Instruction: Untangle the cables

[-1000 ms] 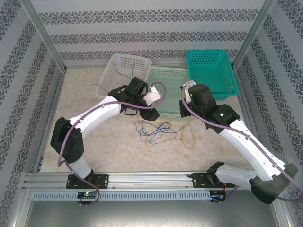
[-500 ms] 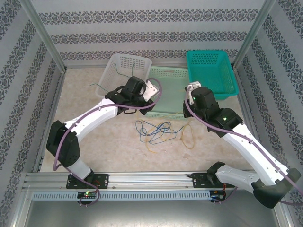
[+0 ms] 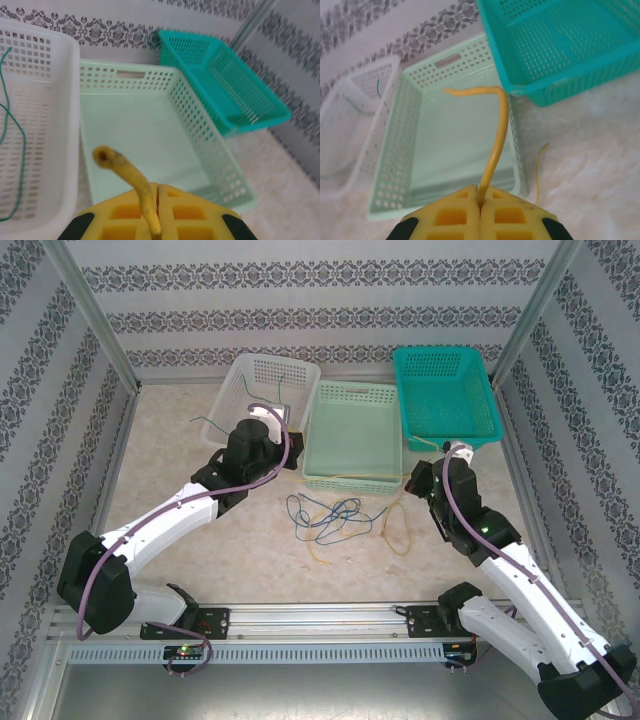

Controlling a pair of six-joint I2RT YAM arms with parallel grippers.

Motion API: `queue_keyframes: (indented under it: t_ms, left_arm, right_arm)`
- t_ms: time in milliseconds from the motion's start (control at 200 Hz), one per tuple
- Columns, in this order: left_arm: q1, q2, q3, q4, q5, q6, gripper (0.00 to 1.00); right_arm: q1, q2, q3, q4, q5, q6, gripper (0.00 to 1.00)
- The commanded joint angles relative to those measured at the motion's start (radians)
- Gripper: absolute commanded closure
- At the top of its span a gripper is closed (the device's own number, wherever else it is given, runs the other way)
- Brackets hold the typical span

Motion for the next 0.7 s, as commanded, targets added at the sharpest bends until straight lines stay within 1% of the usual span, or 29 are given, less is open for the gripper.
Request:
queue_keyframes:
  t_ms: [0,85,250,455,545,694]
  left_arm:
    - [0.009,-0.013,-0.057,0.245,-0.030,-0.231,1.00]
    - [0.008,-0.019,-0.086,0.298,-0.058,-0.272,1.00]
    - [0.006,-0.033,-0.092,0.294,-0.071,-0.273,1.00]
    - [0.007,-0.070,-0.147,0.294,-0.124,-0.303,1.00]
    - [0.006,-0.077,-0.147,0.269,-0.116,-0.287,1.00]
    - [0.005,-0.076,-0.133,0.228,-0.089,-0.240,1.00]
  right_arm:
    - [-0.030,-0.031,-0.124,0.242,-0.018,0.302,1.00]
    - [-0.037,-0.027,-0.170,0.327,-0.036,0.373,1.00]
    - [-0.047,0.006,-0.153,0.338,-0.096,0.384,1.00]
    - [-0.091,-0.010,-0.197,0.391,-0.125,0.447,1.00]
    - [-0.115,-0.010,-0.179,0.370,-0.161,0.415,1.00]
    - [-0.120,0.001,-0.085,0.283,-0.178,0.272,1.00]
